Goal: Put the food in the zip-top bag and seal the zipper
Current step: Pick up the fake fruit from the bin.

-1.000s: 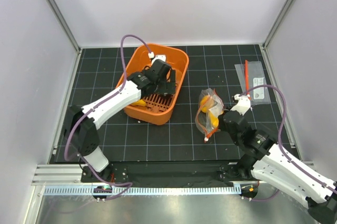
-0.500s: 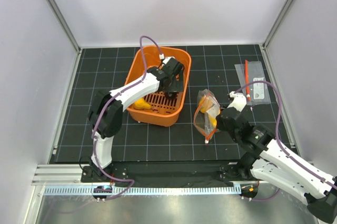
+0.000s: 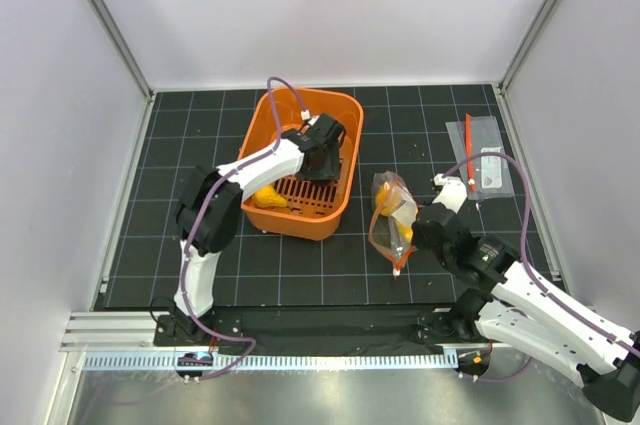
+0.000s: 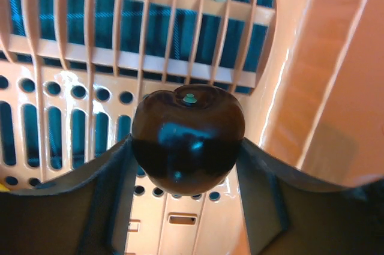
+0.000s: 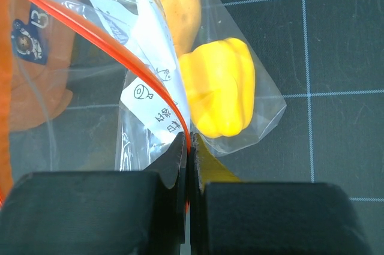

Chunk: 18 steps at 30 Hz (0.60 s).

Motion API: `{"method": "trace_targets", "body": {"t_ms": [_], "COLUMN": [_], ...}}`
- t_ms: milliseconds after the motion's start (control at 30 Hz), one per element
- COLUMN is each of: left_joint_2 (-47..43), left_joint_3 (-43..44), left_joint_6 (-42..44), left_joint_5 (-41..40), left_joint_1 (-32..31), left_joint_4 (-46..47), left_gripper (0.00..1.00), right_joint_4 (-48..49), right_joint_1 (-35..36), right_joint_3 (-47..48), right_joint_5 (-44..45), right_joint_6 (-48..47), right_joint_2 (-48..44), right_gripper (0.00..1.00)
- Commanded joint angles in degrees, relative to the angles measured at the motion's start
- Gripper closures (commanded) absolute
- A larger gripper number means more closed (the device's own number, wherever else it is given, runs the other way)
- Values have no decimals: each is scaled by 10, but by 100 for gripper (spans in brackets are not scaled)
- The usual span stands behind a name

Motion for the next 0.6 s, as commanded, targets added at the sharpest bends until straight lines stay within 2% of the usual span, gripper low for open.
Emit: {"method": "trace_targets", "body": {"t_ms": [0, 100, 200, 367, 500, 567], "left_joint_2": [-54, -75, -90, -176, -264, -315], "left_joint_3": [-13, -16, -13, -44, -94, -112], "left_joint_6": [25, 54, 70, 84, 103, 106], "left_joint_5": [7, 0, 8, 30, 101, 131], "left_joint_1": [14, 15, 15, 15, 15, 13], "left_joint_4": [15, 15, 10, 6, 28, 53], "left_gripper": [45, 57, 62, 65, 65, 65], "right_joint_4": [-8, -29, -36, -66, -138, -207], "right_joint_1": [2, 2, 3, 2, 2, 2], "right_joint_3": [27, 50, 76, 123, 211, 259], "right_joint_5": [18, 13, 0, 18, 30, 57], "right_joint_6": [15, 35, 41, 77, 112, 147], "right_joint_2": [-5, 9, 29, 84, 162, 206], "right_gripper": [99, 99, 99, 99, 99, 99]}}
